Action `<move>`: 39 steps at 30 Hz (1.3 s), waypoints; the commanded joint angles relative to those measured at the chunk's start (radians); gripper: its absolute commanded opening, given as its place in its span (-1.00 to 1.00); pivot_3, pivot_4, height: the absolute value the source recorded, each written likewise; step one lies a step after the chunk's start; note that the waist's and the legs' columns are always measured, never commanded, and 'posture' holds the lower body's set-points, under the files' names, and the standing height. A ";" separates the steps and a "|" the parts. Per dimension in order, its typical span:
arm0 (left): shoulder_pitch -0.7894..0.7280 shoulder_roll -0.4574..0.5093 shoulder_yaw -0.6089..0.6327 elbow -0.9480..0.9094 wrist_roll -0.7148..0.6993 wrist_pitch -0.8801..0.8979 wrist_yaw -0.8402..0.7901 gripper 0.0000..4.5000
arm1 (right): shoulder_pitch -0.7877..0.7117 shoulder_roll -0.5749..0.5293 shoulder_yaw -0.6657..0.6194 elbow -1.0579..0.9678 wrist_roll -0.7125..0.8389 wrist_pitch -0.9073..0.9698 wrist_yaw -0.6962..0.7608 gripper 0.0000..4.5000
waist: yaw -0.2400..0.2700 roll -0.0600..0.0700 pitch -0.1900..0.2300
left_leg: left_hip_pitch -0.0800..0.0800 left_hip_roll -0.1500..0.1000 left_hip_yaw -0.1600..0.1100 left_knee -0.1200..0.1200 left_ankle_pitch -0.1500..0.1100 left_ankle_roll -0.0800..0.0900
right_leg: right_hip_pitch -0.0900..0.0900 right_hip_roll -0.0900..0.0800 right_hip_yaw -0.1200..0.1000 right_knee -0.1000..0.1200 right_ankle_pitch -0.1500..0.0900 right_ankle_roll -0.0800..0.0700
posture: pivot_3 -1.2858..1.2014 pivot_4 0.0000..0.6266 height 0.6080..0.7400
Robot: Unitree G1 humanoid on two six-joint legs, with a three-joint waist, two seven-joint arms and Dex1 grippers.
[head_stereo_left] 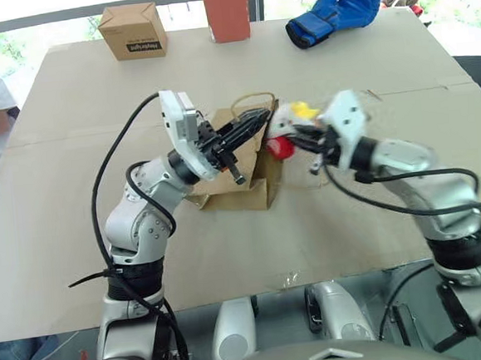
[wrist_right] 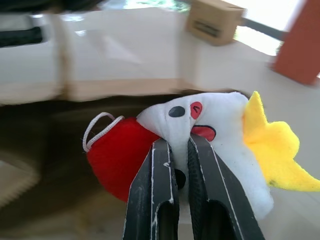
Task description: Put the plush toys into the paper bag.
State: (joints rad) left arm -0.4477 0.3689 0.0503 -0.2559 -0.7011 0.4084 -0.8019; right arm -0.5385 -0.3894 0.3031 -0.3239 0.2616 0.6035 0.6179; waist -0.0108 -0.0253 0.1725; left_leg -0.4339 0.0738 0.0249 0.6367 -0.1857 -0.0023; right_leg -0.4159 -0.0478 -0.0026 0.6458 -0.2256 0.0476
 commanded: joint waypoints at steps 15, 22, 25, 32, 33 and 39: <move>0.045 -0.037 -0.022 -0.089 0.014 -0.023 0.049 -1.00 | -0.144 0.240 0.090 0.516 -0.098 -0.332 0.166 -0.38 | 0.000 0.000 0.000 | 0.000 0.000 0.000 0.000 0.000 0.000 | 0.000 0.000 0.000 0.000 0.002 -0.003 | 0.03 -0.52 0.61; 0.065 -0.023 0.009 -0.051 0.067 -0.059 0.088 -1.00 | -0.015 0.076 -0.036 0.210 -0.074 -0.233 0.150 0.46 | 0.009 0.001 0.001 | 0.000 0.000 0.000 0.000 0.000 0.000 | 0.000 0.000 0.000 0.000 0.002 -0.003 | 0.03 -0.52 0.61; 0.060 -0.032 0.009 -0.017 0.110 -0.087 0.115 -1.00 | 0.048 -0.003 -0.138 0.035 0.011 -0.115 0.144 0.46 | 0.017 0.001 0.001 | 0.000 0.000 0.000 -0.001 0.000 0.000 | 0.000 0.000 0.000 0.000 0.002 -0.003 | 0.03 -0.52 0.61; 0.025 -0.055 0.008 0.051 0.178 -0.132 0.149 -1.00 | 0.074 -0.121 -0.364 -0.141 0.188 0.133 0.086 0.46 | 0.016 0.001 0.001 | 0.001 0.001 0.001 -0.001 0.000 0.000 | 0.000 0.000 0.000 0.000 0.000 0.000 | 0.03 -0.52 0.61; 0.021 -0.057 0.009 0.058 0.185 -0.138 0.151 -1.00 | 0.051 -0.153 -0.359 -0.128 0.150 0.161 0.056 0.46 | 0.017 0.001 0.001 | 0.001 0.000 0.001 -0.001 0.000 0.000 | 0.000 0.000 0.000 0.000 0.000 -0.001 | 0.03 -0.52 0.61; -0.004 -0.065 0.005 0.077 0.203 -0.160 0.158 -1.00 | -0.157 -0.255 -0.131 0.283 -0.184 0.231 -0.128 0.46 | 0.015 0.001 0.001 | 0.001 0.000 0.004 0.000 0.000 0.000 | -0.001 -0.001 0.001 -0.001 0.002 -0.003 | 0.03 -0.52 0.61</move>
State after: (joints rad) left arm -0.4308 0.3072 0.0487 -0.1635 -0.5019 0.2732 -0.6478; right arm -0.6743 -0.6487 0.1290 -0.1265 0.1439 0.8277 0.5260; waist 0.0039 -0.0244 0.1731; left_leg -0.4331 0.0738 0.0288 0.6367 -0.1857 -0.0024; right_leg -0.4166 -0.0491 -0.0015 0.6447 -0.2233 0.0440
